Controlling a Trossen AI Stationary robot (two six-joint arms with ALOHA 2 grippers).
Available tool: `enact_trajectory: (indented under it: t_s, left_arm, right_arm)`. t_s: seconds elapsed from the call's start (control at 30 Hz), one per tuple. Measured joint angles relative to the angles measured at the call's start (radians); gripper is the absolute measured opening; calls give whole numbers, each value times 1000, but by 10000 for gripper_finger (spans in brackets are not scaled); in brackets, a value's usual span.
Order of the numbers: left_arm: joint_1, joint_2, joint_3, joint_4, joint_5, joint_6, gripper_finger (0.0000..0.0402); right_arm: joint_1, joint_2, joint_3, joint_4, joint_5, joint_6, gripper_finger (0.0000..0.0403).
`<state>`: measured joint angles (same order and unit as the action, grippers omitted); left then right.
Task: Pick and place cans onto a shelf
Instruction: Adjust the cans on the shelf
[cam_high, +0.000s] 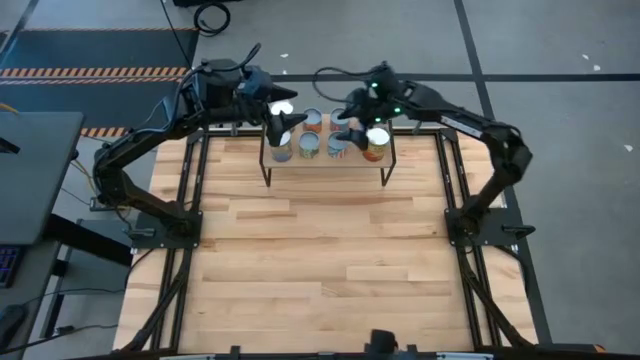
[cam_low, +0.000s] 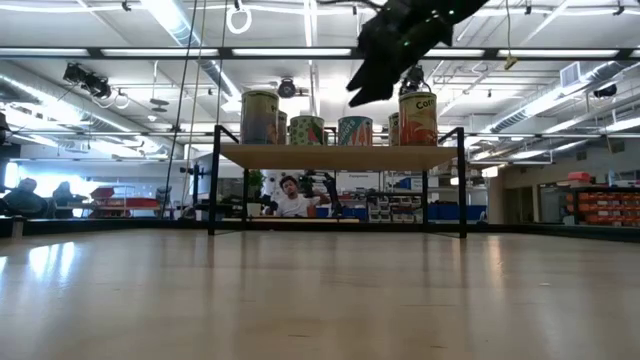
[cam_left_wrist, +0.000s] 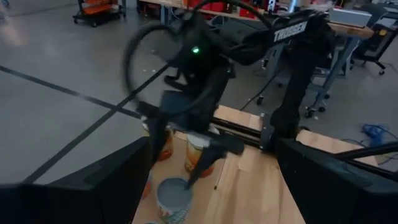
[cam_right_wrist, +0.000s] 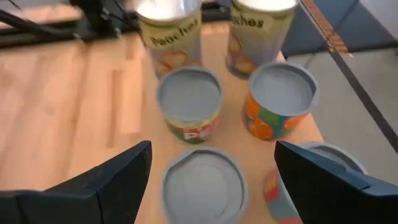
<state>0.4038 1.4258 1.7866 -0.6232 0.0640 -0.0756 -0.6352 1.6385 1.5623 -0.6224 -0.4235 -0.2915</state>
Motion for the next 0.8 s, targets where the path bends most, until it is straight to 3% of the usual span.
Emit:
enact_trajectory:
  t_s: [0.17,0.4,0.8]
  left_arm:
    - [-29,0,0,-10,1,-10,348]
    - [-39,0,0,-17,0,-10,348]
    - [-36,0,0,-16,-12,-10,348]
  right_arm:
    - [16,103,121,-114,123,-9,347]
    - [20,223,295,-316,143,-55,347]
    - [20,252,317,-411,221,-89,347]
